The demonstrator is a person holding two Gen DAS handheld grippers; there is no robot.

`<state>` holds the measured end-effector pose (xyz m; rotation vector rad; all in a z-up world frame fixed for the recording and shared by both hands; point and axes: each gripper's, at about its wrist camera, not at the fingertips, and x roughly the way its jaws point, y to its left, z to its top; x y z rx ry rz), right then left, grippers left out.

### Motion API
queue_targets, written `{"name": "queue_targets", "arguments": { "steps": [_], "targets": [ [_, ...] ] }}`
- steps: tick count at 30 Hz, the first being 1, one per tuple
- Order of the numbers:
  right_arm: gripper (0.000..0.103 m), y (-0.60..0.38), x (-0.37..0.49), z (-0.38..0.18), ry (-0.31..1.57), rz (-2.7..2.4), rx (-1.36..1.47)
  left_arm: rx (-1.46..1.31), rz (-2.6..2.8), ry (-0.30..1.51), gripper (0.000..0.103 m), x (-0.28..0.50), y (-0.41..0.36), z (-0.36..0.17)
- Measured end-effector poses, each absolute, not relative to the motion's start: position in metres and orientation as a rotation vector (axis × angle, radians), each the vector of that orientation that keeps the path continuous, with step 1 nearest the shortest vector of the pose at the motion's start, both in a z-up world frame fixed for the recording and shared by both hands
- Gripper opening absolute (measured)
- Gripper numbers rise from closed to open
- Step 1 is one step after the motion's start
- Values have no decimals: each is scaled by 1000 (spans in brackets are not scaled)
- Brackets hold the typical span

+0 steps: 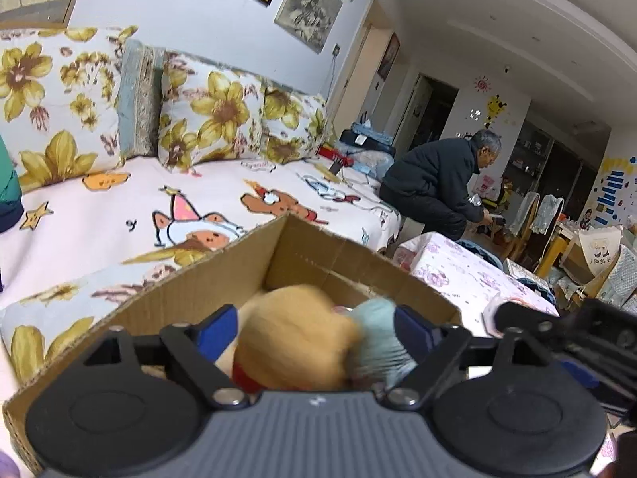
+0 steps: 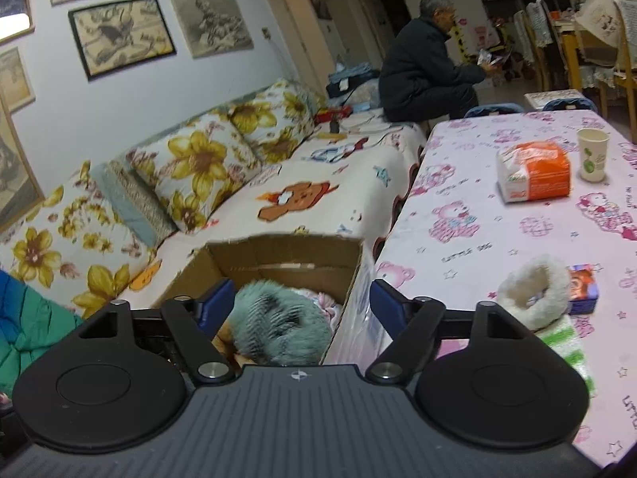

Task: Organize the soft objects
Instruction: 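Carry the teddy bear into the box with left tool while right tool drops the fuzzy ball there, then move both open tools back toward the pink sock and striped sponge cloth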

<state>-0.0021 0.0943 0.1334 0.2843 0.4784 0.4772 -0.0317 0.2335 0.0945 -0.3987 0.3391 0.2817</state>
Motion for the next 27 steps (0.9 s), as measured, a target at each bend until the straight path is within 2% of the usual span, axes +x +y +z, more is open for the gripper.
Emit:
{"name": "queue_targets", "arguments": {
  "steps": [1, 6, 10, 13, 27],
  "targets": [
    [100, 90, -6, 136, 466, 467, 289, -391, 278, 332, 88, -32, 232, 95],
    [100, 70, -21, 140, 425, 410, 290, -369, 251, 309, 88, -33, 227, 99],
    [101, 56, -31, 138, 414, 358, 299, -330, 246, 263, 99, -38, 221, 103],
    [102, 46, -36, 136, 400, 319, 312, -300, 215, 238, 102, -39, 215, 106],
    [103, 10, -49, 125, 348, 174, 336, -189, 134, 185, 102, -41, 184, 108]
  ]
}}
